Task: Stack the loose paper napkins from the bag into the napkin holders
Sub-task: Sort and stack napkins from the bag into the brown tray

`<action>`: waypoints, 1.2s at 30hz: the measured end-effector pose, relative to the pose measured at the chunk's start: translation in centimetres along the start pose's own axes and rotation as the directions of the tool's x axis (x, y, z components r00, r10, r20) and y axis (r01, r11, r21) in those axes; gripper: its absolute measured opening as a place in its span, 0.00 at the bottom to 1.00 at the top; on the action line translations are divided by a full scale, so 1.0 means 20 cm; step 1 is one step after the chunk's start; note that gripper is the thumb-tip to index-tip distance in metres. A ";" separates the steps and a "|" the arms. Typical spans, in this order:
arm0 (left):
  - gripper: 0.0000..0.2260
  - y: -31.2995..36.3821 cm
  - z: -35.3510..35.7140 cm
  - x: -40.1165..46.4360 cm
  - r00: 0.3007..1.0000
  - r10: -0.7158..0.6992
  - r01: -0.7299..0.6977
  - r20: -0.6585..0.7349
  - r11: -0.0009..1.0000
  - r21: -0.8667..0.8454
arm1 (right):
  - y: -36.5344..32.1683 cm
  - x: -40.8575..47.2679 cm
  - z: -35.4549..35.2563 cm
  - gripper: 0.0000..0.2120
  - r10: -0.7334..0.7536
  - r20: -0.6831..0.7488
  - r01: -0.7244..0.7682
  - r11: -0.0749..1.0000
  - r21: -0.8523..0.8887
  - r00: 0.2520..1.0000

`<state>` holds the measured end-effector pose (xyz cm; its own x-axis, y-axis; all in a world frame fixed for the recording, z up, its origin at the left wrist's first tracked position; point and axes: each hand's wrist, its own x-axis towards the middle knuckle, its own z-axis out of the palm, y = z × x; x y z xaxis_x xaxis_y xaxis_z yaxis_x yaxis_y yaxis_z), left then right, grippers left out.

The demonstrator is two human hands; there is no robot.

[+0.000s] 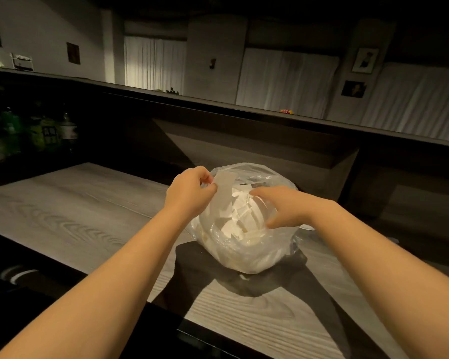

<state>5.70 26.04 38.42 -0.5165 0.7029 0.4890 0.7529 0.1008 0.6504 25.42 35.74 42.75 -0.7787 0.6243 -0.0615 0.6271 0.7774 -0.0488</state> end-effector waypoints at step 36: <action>0.12 0.47 0.23 -0.30 0.757 -0.021 0.594 0.653 0.439 -0.674 | 0.21 -0.43 -0.09 0.11 0.171 -0.167 0.017 0.648 0.761 0.971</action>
<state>17.84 26.02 38.95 -0.1407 0.9898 -0.0234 -0.2508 -0.0128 0.9680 34.62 33.74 44.88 -0.6517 0.7520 0.0988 0.4065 0.4563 -0.7916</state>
